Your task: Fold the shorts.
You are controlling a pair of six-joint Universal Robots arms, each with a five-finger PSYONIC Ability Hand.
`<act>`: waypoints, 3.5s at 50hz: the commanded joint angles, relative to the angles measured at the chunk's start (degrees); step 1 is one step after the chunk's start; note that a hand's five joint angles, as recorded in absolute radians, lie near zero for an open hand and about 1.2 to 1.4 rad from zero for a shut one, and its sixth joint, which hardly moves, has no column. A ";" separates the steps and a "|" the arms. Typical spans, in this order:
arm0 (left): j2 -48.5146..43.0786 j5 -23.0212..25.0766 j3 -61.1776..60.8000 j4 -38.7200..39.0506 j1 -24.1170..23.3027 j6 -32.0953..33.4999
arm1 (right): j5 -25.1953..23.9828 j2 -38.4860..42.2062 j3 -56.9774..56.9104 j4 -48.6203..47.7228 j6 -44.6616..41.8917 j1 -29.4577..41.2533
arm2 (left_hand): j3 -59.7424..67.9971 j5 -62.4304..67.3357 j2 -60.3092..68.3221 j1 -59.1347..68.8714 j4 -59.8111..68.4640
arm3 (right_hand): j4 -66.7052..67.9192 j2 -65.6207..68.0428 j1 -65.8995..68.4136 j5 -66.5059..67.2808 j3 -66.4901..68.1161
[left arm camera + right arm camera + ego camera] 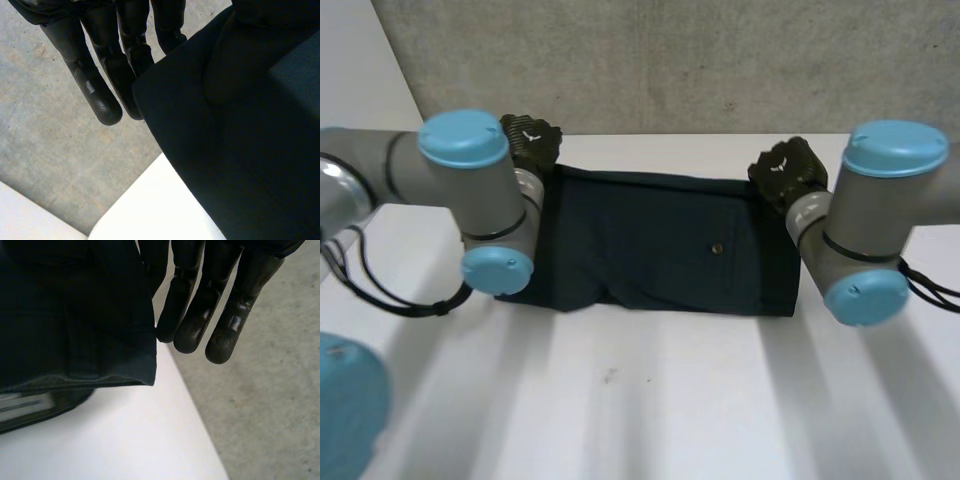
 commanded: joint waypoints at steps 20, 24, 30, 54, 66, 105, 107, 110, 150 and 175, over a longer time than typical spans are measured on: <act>9.08 0.87 -13.40 0.46 -1.63 0.66 | -5.99 -10.50 8.16 11.64 23.19 -0.90 | -58.03 -55.82 -58.43 -56.13 -58.49 | -58.32 -57.75 -46.65 -56.53 -58.49; 15.41 3.15 -24.74 2.92 -1.28 -2.68 | -9.60 -10.50 14.31 15.79 25.75 -2.57 | -58.03 -55.82 -58.43 -56.13 -58.49 | -54.21 -53.64 -42.54 -52.42 -54.38; 19.29 6.49 -35.12 7.49 -1.36 -4.27 | -9.95 -8.05 20.55 4.13 25.75 -4.77 | -58.03 -55.82 -58.43 -56.13 -58.49 | -44.17 -43.60 -32.50 -42.38 -44.34; 22.28 6.23 -40.67 10.48 -1.28 -4.62 | -9.60 -0.57 18.01 -0.38 24.96 -6.88 | -58.03 -55.82 -58.43 -56.13 -58.49 | 11.68 12.25 23.35 13.47 11.51; 28.42 6.67 -46.02 10.57 -1.19 -4.53 | -9.95 -13.57 20.91 5.85 12.67 -14.43 | -58.03 -55.82 -58.43 -56.13 -58.49 | 11.68 12.25 23.35 13.47 11.51; 30.46 6.58 -35.86 11.54 -0.40 -12.16 | -21.46 -3.28 -3.96 9.20 7.42 11.41 | -57.99 -55.77 -58.38 -56.08 -58.45 | -58.32 -57.75 -46.65 -56.53 -58.49; 29.40 6.58 -33.56 11.28 -0.57 -13.49 | -22.08 -5.04 -3.61 9.11 15.42 10.44 | -57.82 -55.60 -58.22 -55.91 -58.28 | -58.32 -57.75 -46.65 -56.53 -58.49; 26.51 6.67 -28.99 9.44 -2.06 -14.99 | -22.52 -8.82 -2.21 8.93 28.88 7.19 | -57.65 -55.43 -58.05 -55.74 -58.11 | -58.32 -57.75 -46.65 -56.53 -58.49; -1.72 -3.61 -7.35 -16.59 -11.65 -8.57 | -14.96 8.75 -9.50 20.10 27.07 0.59 | -54.46 -52.24 -54.85 -52.55 -54.91 | -58.32 -57.75 -46.65 -56.53 -58.49; 14.68 2.00 -11.22 -15.71 -9.28 -11.63 | -12.25 -5.03 -4.32 13.43 29.34 0.15 | -51.93 -49.71 -52.33 -50.02 -52.39 | -58.32 -57.75 -46.65 -56.53 -58.49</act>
